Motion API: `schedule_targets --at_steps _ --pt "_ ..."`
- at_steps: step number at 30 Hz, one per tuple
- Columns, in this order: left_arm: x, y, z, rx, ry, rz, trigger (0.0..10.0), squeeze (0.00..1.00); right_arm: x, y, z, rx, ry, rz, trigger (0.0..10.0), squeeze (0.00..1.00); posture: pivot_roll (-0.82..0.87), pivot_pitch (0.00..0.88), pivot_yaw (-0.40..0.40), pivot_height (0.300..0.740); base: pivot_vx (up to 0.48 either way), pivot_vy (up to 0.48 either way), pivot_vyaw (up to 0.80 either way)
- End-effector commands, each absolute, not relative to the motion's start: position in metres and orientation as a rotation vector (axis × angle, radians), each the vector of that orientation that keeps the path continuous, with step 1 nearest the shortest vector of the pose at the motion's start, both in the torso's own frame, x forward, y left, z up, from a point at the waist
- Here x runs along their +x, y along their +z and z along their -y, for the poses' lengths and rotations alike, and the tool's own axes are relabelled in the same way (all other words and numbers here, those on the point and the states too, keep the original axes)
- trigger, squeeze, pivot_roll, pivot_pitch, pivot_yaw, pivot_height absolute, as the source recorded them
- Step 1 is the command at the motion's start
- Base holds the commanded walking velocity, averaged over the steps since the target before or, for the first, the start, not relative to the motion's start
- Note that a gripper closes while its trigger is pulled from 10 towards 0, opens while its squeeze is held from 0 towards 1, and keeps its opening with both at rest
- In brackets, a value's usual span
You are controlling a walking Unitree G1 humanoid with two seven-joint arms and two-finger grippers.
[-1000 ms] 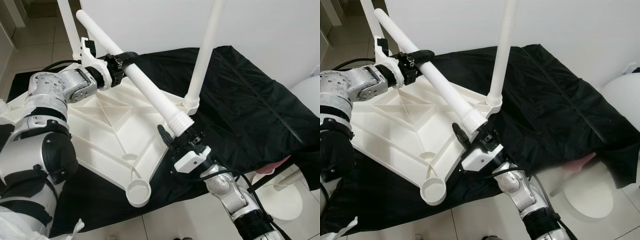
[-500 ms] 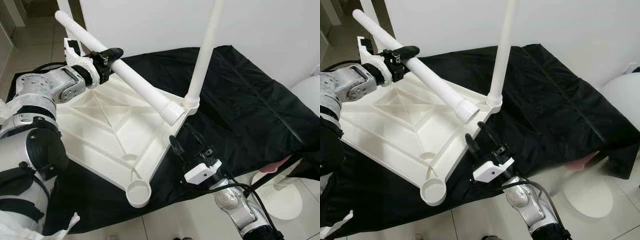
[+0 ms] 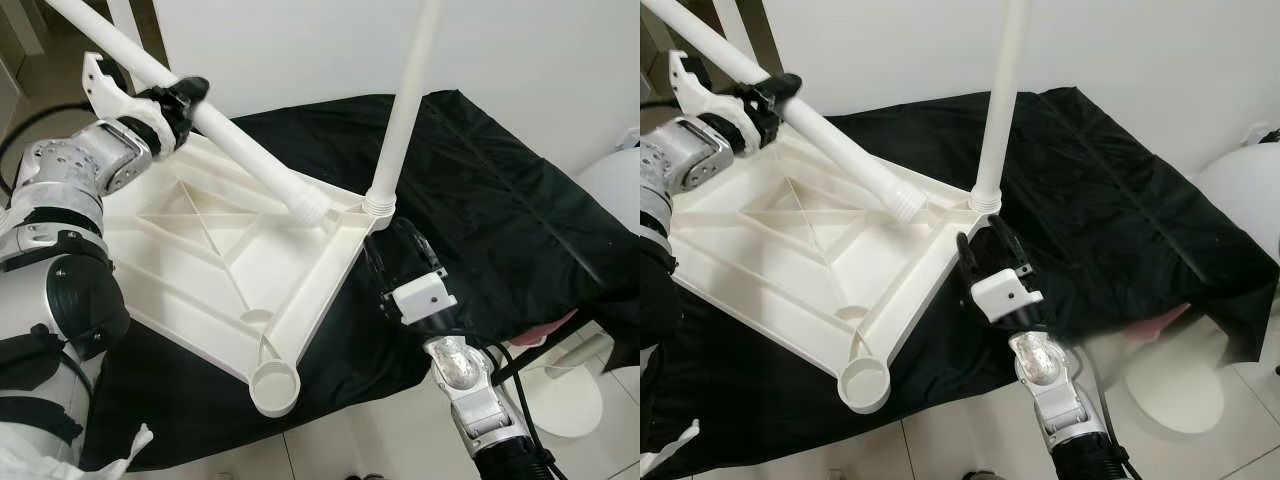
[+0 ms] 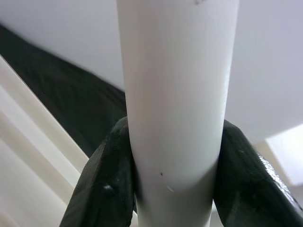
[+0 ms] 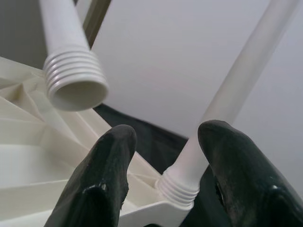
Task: Building children table
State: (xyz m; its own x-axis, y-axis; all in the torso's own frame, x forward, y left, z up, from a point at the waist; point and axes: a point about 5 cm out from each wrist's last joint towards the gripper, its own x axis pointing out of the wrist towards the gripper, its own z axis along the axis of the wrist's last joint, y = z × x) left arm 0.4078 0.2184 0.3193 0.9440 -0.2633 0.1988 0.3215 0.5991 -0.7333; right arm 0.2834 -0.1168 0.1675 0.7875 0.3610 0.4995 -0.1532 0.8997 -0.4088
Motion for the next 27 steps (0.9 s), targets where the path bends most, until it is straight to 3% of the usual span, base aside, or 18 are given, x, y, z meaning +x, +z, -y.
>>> schedule_targets --at_steps 1,5,10,20,27 --pt "0.405 0.328 -0.217 -0.817 -0.408 0.161 10.0 0.0 0.287 0.177 0.113 -0.312 0.295 0.602 10.0 0.0 -0.06 0.061 0.015 0.74 0.0 0.0 0.0" --pt "0.403 0.332 -0.217 -0.763 -0.389 0.225 10.0 0.0 0.295 0.185 0.111 -0.263 0.295 0.573 10.0 0.0 -0.05 0.061 0.015 0.74 0.0 0.0 0.0" --pt "0.395 0.332 -0.197 -0.643 -0.392 0.304 10.0 0.0 0.314 0.2 0.102 -0.226 0.306 0.474 10.0 0.0 -0.04 0.057 0.001 0.74 0.0 0.0 0.0" --pt "0.378 0.33 -0.174 -0.504 -0.391 0.414 10.0 0.0 0.319 0.213 0.093 -0.125 0.338 0.425 10.0 0.0 -0.03 0.051 -0.014 0.74 0.0 0.0 0.0" --pt "0.361 0.325 -0.149 -0.424 -0.408 0.482 10.0 0.0 0.32 0.217 0.082 -0.055 0.494 0.355 10.0 0.0 -0.03 0.053 -0.021 0.74 0.0 0.0 0.0"
